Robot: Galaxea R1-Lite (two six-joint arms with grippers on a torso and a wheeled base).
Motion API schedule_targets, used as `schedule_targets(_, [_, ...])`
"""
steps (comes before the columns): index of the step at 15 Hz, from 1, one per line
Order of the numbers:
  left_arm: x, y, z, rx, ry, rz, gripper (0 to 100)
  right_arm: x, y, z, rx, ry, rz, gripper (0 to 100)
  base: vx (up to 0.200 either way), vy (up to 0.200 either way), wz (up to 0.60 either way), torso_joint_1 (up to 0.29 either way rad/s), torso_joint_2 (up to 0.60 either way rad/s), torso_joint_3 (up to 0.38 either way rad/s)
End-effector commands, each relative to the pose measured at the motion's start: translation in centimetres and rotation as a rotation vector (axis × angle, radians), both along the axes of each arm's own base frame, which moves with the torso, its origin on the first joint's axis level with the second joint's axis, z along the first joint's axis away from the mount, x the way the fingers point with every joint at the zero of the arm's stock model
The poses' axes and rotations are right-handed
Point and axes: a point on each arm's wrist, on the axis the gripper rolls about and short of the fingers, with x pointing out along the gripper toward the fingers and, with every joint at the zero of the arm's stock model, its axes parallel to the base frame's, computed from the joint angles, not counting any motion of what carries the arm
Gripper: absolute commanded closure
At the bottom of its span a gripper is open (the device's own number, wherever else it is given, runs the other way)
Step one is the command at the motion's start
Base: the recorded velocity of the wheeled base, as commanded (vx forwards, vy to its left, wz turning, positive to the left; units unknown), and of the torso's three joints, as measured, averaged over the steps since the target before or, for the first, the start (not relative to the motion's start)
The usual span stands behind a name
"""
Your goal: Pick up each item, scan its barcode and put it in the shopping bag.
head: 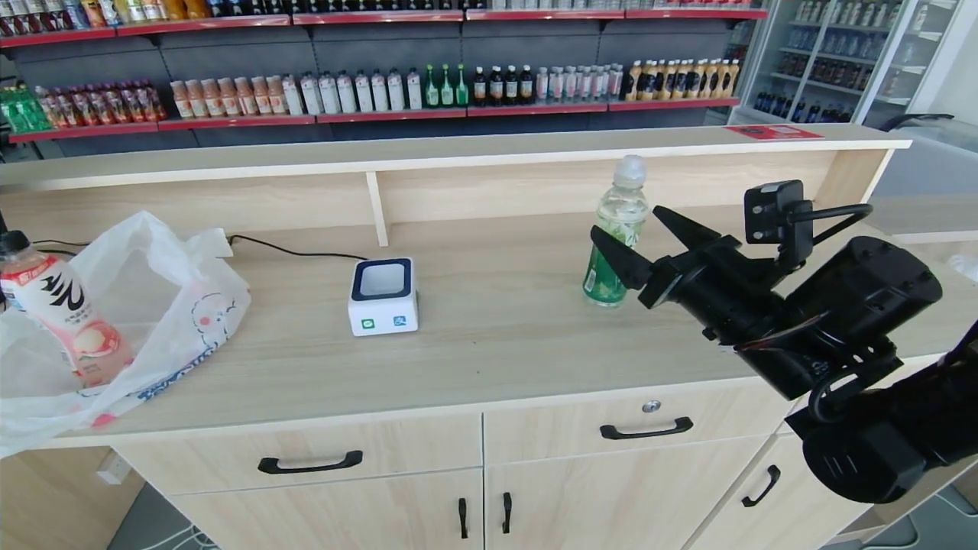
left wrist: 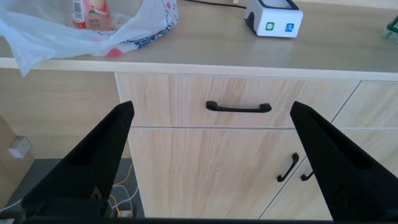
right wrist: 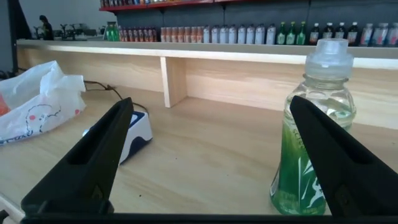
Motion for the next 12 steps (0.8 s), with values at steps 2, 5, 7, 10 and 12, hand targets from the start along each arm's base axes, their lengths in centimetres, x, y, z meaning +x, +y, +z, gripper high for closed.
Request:
schedule_targets(2, [0.0, 0.0, 0.0, 0.000, 0.000, 0.001, 0, 0.2, -0.7, -1.5, -0.026, 0.049, -0.020, 0, 0.000, 0.000, 0.00, 0.000, 0.00, 0.000])
schedule_targets(5, [0.0, 0.0, 0.0, 0.001, -0.001, -0.001, 0, 1.9, -2.6, -3.0, -0.037, 0.095, -0.093, 0, 0.000, 0.000, 0.00, 0.000, 0.00, 0.000])
schedule_targets(7, [0.0, 0.0, 0.0, 0.001, 0.000, -0.001, 0, 2.8, -2.9, -3.3, -0.032, 0.098, -0.107, 0, 0.000, 0.000, 0.00, 0.000, 0.00, 0.000])
schedule_targets(10, [0.0, 0.0, 0.0, 0.001, -0.001, 0.001, 0, 3.8, -2.5, -3.8, -0.033, 0.099, -0.084, 0, 0.000, 0.000, 0.00, 0.000, 0.00, 0.000])
schedule_targets(12, [0.0, 0.0, 0.0, 0.001, -0.001, -0.001, 0, 5.3, -2.4, -4.7, -0.011, 0.115, -0.087, 0, 0.000, 0.000, 0.00, 0.000, 0.00, 0.000])
